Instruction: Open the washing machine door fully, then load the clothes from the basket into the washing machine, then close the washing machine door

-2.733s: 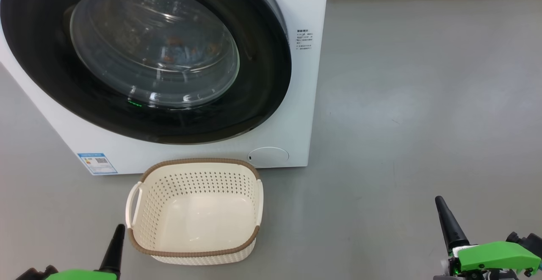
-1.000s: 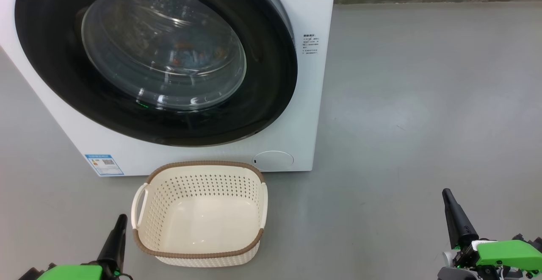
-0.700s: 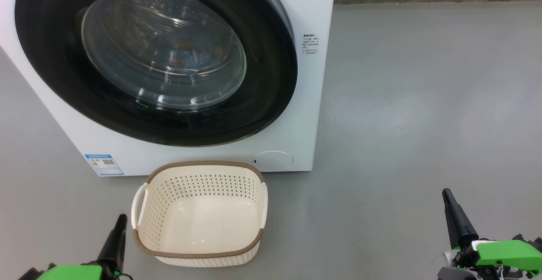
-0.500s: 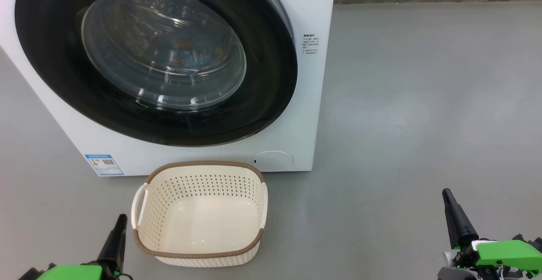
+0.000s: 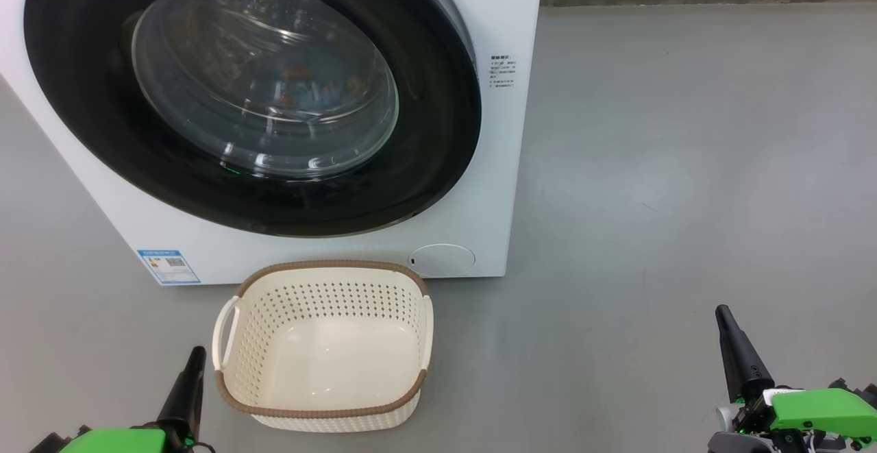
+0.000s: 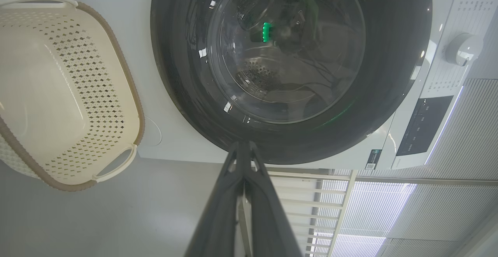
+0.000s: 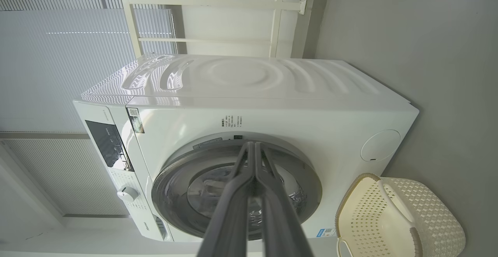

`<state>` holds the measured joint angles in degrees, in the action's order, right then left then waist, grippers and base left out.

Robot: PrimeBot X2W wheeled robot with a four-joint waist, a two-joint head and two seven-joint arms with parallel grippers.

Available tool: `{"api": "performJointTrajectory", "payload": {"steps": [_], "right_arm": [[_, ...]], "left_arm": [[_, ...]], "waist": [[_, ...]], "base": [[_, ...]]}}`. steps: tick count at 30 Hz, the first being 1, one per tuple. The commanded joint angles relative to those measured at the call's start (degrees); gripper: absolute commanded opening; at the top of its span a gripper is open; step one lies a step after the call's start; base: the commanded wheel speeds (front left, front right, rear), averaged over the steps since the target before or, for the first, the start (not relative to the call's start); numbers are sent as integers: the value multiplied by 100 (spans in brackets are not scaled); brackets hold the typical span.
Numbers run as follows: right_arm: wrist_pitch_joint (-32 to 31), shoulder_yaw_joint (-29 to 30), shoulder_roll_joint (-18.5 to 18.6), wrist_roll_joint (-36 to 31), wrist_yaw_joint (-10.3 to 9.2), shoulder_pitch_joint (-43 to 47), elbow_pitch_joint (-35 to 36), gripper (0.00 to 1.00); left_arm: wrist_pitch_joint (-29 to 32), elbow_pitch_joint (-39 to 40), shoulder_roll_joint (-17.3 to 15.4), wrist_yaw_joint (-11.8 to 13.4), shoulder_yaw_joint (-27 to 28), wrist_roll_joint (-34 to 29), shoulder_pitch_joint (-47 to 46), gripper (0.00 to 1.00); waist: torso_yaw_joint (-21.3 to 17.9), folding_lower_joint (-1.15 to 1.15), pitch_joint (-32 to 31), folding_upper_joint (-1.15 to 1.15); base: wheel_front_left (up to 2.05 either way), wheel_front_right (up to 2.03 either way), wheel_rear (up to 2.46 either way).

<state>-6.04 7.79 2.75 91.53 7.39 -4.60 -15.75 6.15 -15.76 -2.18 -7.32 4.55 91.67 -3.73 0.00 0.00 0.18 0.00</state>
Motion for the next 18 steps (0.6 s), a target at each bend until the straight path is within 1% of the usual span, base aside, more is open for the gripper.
{"api": "performJointTrajectory", "payload": {"steps": [1, 18], "right_arm": [[-46, -126, 16, 62, 10, -159, 173, 0], [-47, -125, 15, 61, 10, -159, 173, 0]], "left_arm": [[37, 170, -71, -16, 201, 46, -246, 0], [38, 170, -71, -17, 202, 46, -246, 0]], "waist": [[0, 0, 0, 0], [0, 0, 0, 0]], "base": [[0, 0, 0], [0, 0, 0]]}}
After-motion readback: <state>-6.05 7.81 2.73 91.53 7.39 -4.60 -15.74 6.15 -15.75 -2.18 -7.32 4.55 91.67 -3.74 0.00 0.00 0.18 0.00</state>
